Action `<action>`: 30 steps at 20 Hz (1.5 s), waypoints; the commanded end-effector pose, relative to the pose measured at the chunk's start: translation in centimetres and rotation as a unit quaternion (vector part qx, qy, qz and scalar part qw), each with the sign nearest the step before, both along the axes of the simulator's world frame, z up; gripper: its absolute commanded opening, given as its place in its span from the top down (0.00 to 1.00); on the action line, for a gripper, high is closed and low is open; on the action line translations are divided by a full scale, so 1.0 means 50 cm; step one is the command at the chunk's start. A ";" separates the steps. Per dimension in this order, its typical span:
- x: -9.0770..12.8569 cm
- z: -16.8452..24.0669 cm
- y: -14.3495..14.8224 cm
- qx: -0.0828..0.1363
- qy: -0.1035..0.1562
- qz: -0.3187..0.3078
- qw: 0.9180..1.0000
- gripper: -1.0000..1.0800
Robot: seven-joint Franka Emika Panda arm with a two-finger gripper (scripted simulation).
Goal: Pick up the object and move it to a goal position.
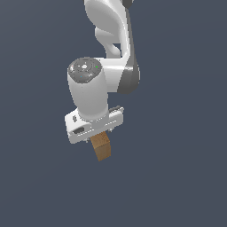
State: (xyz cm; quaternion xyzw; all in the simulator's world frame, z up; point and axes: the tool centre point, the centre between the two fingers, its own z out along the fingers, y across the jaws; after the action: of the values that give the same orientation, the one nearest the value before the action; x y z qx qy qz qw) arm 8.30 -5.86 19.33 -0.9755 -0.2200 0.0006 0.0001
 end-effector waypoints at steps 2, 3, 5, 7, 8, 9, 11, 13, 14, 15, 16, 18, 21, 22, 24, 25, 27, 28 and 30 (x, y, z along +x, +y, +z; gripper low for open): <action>0.000 -0.001 0.000 0.000 0.000 0.000 1.000 0.04; 0.000 -0.003 0.000 0.000 0.000 0.000 1.000 0.04; 0.000 -0.012 0.000 0.000 0.000 0.000 1.000 0.04; 0.000 -0.026 0.000 0.000 0.000 0.001 1.000 0.04; 0.000 -0.036 0.000 0.000 0.000 0.001 1.000 0.04; 0.000 -0.046 0.000 0.000 0.000 0.001 1.000 0.04; -0.001 -0.069 0.000 0.000 0.000 0.001 1.000 0.04; -0.001 -0.086 0.000 0.000 -0.001 0.002 1.000 0.04; -0.001 -0.092 0.000 0.000 -0.001 0.002 1.000 0.04; -0.001 -0.097 0.000 0.000 -0.001 0.002 1.000 0.04; -0.001 -0.100 0.000 0.000 -0.001 0.002 1.000 0.04; 0.000 -0.104 -0.001 0.000 -0.001 0.002 1.000 0.04; 0.002 -0.101 -0.001 0.000 -0.001 0.002 1.000 0.04; 0.002 -0.101 -0.001 0.000 -0.001 0.002 1.000 1.00; 0.002 -0.101 -0.001 0.000 -0.001 0.002 1.000 1.00; 0.002 -0.101 -0.001 0.000 -0.001 0.002 1.000 1.00; 0.002 -0.101 -0.001 0.000 -0.001 0.002 1.000 1.00; 0.002 -0.101 -0.001 0.000 -0.001 0.002 1.000 1.00; 0.002 -0.101 -0.001 0.000 -0.001 0.002 1.000 1.00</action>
State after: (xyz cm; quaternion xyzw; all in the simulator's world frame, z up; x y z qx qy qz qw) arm 8.36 -5.92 14.21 -0.9751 -0.2217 0.0007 0.0002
